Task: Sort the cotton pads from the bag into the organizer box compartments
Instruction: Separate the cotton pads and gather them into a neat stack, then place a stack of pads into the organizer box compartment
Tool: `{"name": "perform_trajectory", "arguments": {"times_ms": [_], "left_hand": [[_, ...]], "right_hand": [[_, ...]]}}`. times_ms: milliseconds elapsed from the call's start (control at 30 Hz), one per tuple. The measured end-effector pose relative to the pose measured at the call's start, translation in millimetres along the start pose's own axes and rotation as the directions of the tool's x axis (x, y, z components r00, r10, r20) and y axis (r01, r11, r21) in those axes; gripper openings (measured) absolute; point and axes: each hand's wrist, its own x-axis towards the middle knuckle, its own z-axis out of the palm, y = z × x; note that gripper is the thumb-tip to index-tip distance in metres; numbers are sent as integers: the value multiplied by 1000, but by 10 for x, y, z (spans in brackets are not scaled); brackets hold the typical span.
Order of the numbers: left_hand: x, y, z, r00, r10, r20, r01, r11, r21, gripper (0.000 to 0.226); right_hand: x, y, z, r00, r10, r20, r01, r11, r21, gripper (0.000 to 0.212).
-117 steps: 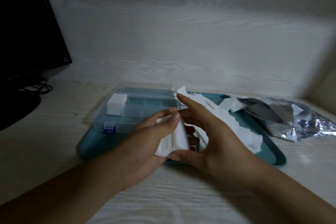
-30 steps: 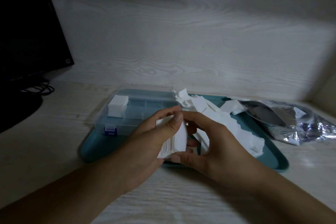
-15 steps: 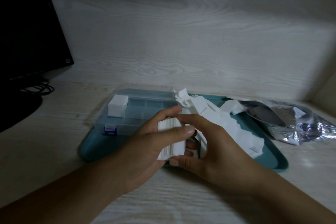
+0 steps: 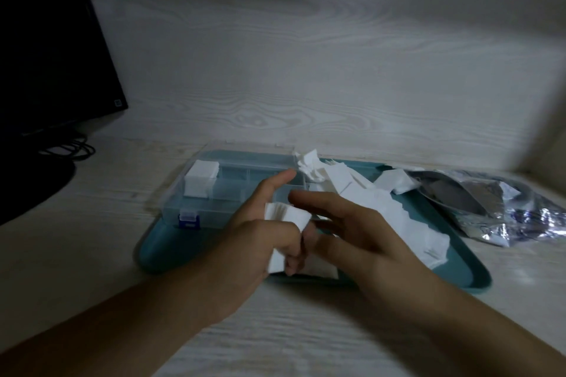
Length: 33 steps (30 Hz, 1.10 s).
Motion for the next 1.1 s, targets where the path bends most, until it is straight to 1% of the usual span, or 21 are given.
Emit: {"name": "perform_trajectory", "arguments": {"times_ms": [67, 200, 300, 367, 467, 533, 567, 600, 700, 767, 800, 833, 900, 967, 1033, 1100], "left_hand": [[-31, -5, 5, 999, 13, 49, -14, 999, 35, 102], [-87, 3, 13, 988, 36, 151, -51, 994, 100, 103], [-68, 4, 2, 984, 73, 165, -105, 975, 194, 98], [-41, -17, -22, 979, 162, 126, -193, 932, 307, 90], [-21, -7, -67, 943, 323, 77, -324, 842, 431, 69], [2, 28, -107, 906, 422, 40, -371, 746, 553, 58], [17, 53, -136, 889, 458, 8, -371, 711, 597, 55], [41, 75, -169, 877, 480, -33, -358, 697, 622, 54], [137, 155, -312, 856, 494, -152, -316, 733, 602, 52], [205, 224, -425, 844, 495, -206, -302, 757, 579, 51], [232, 258, -486, 838, 499, -220, -287, 747, 600, 50], [255, 295, -575, 829, 508, -235, -257, 719, 646, 48], [299, 342, -765, 790, 548, -274, -171, 627, 760, 45], [321, 349, -976, 766, 578, -280, -94, 532, 841, 43], [340, 325, -1123, 788, 558, -260, -47, 476, 878, 43], [350, 297, -1214, 831, 506, -233, -28, 455, 890, 43]], "right_hand": [[37, 5, 2, 1000, 18, -13, -17, 996, 84, 36], [48, -6, -21, 1000, 4, 28, -10, 977, 214, 22], [65, -9, -42, 999, 38, 12, -39, 941, 335, 19], [114, -36, -42, 996, 47, -73, -22, 950, 311, 19], [229, -114, -44, 968, 100, -229, -23, 948, 316, 32], [339, -202, -23, 959, 136, -247, -51, 946, 320, 33], [401, -261, 3, 960, 149, -239, -72, 950, 303, 34], [467, -309, 31, 961, 159, -228, -90, 954, 286, 32], [707, -448, 152, 958, 201, -202, -141, 950, 278, 23], [935, -496, 235, 950, 234, -208, -170, 944, 283, 22], [1066, -497, 260, 942, 251, -221, -183, 939, 290, 23], [1208, -509, 291, 934, 273, -229, -199, 933, 301, 25], [1464, -505, 304, 915, 335, -224, -264, 918, 295, 27], [1677, -473, 321, 892, 401, -206, -354, 906, 232, 25], [1817, -419, 341, 865, 457, -207, -440, 889, 125, 25], [1905, -379, 387, 846, 504, -172, -512, 859, -1, 26]]}}
